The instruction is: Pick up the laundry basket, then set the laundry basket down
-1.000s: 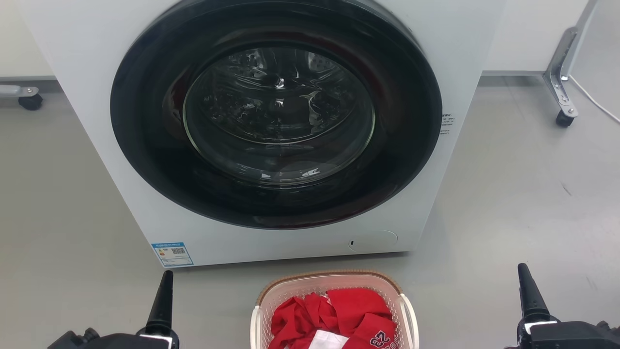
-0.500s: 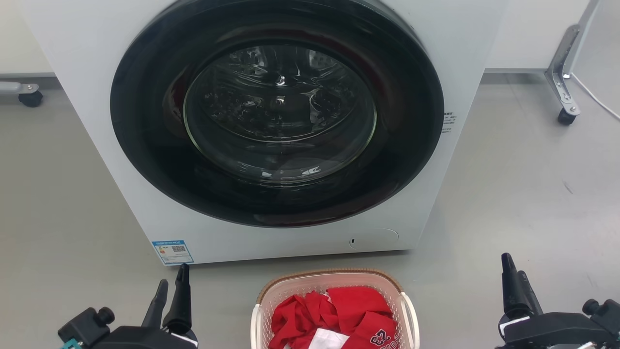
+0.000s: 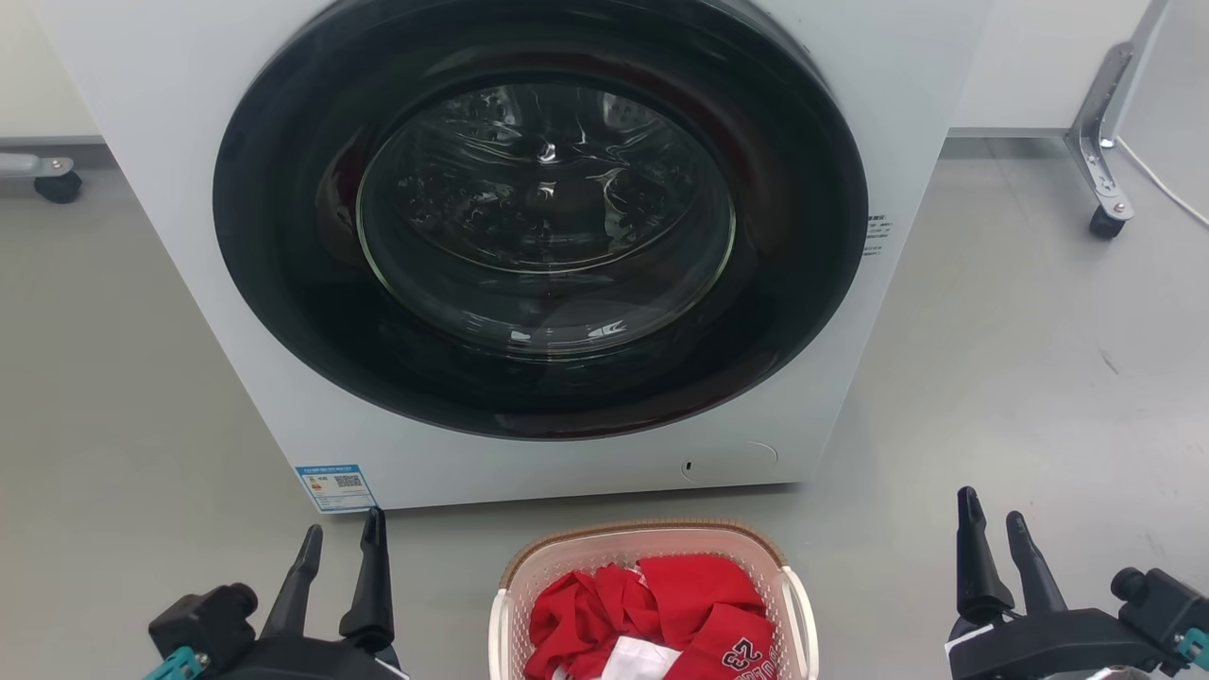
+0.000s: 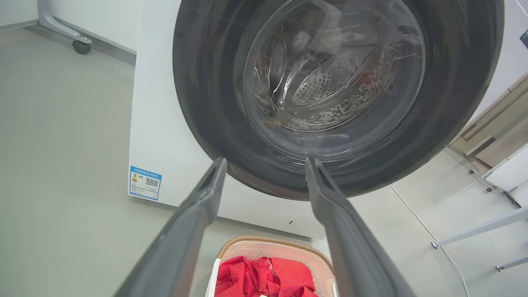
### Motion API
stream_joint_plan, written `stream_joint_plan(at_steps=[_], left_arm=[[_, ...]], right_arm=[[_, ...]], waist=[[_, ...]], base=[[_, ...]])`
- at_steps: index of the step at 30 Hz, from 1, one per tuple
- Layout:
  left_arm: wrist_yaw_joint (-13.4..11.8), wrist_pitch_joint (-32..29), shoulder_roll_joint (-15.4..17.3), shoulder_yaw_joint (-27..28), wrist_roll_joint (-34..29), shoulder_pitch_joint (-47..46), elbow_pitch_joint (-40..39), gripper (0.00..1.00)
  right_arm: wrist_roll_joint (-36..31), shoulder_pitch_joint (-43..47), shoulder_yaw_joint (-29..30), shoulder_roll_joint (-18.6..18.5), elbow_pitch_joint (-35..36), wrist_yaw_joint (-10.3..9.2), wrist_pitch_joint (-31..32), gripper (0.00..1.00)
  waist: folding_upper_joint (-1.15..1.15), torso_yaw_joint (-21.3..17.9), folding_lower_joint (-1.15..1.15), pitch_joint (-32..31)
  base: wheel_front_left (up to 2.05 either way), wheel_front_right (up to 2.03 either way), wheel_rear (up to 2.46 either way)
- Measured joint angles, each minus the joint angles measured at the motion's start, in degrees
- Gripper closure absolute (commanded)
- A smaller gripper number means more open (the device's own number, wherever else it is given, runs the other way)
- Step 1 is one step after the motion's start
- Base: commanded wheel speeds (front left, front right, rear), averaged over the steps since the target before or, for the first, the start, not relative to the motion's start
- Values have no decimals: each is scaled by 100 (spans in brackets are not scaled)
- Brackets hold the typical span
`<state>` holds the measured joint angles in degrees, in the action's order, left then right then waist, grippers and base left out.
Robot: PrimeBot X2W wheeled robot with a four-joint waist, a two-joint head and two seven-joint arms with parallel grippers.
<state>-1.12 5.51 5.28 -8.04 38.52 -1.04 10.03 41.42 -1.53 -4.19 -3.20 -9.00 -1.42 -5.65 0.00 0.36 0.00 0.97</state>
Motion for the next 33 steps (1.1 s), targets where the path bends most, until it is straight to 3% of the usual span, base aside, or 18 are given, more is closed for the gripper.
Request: stream_joint_plan(at_steps=[33], left_arm=[[-500, 728, -22, -537, -3323, 17, -489, 0]], right_arm=[[-3139, 116, -446, 1, 711, -471, -714, 0]], waist=[[0, 1, 0, 87]], base=[[0, 0, 0]])
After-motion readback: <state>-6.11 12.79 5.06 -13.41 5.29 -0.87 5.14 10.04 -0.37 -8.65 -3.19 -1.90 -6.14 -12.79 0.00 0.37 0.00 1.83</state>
